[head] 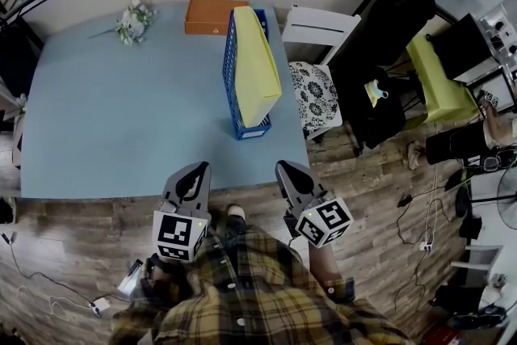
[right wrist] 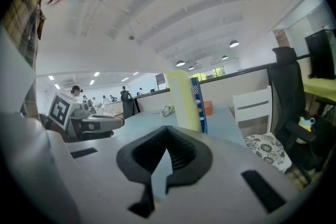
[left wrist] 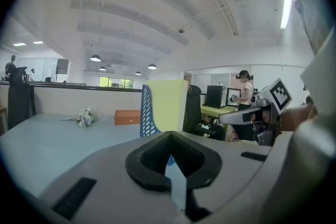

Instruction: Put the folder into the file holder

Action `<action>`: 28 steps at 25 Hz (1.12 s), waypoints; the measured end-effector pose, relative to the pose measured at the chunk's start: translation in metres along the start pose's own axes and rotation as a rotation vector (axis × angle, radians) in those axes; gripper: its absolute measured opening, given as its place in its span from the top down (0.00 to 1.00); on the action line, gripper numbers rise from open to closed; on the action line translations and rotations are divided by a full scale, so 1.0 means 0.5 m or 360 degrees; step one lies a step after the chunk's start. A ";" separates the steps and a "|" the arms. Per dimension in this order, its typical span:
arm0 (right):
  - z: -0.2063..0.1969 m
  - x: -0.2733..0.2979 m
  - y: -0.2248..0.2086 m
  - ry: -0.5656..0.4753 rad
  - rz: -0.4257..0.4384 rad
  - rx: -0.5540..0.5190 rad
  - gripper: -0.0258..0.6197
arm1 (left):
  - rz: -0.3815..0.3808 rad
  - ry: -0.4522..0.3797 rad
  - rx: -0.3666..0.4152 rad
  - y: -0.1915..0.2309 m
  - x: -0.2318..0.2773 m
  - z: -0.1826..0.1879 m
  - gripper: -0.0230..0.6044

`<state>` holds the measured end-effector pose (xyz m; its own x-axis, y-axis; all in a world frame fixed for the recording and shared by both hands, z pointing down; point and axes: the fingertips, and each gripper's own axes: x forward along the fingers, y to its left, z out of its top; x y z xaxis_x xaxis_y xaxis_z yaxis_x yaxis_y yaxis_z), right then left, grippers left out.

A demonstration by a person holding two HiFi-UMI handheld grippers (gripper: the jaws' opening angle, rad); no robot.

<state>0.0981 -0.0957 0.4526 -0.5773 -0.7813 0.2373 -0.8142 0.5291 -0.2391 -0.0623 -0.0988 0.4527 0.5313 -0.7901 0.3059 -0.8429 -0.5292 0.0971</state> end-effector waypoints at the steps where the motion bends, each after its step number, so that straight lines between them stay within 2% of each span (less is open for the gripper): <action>1: 0.000 0.000 0.000 0.0000 -0.0001 0.0000 0.96 | 0.0001 -0.0002 0.0000 0.000 0.000 0.001 0.98; 28: -0.001 0.002 -0.017 -0.0013 -0.0037 0.0018 0.96 | 0.0034 -0.0010 -0.0008 0.025 0.009 0.006 0.98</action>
<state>0.1044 -0.1007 0.4554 -0.5578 -0.7959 0.2352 -0.8266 0.5070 -0.2444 -0.0702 -0.1097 0.4526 0.5139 -0.8030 0.3020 -0.8544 -0.5108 0.0957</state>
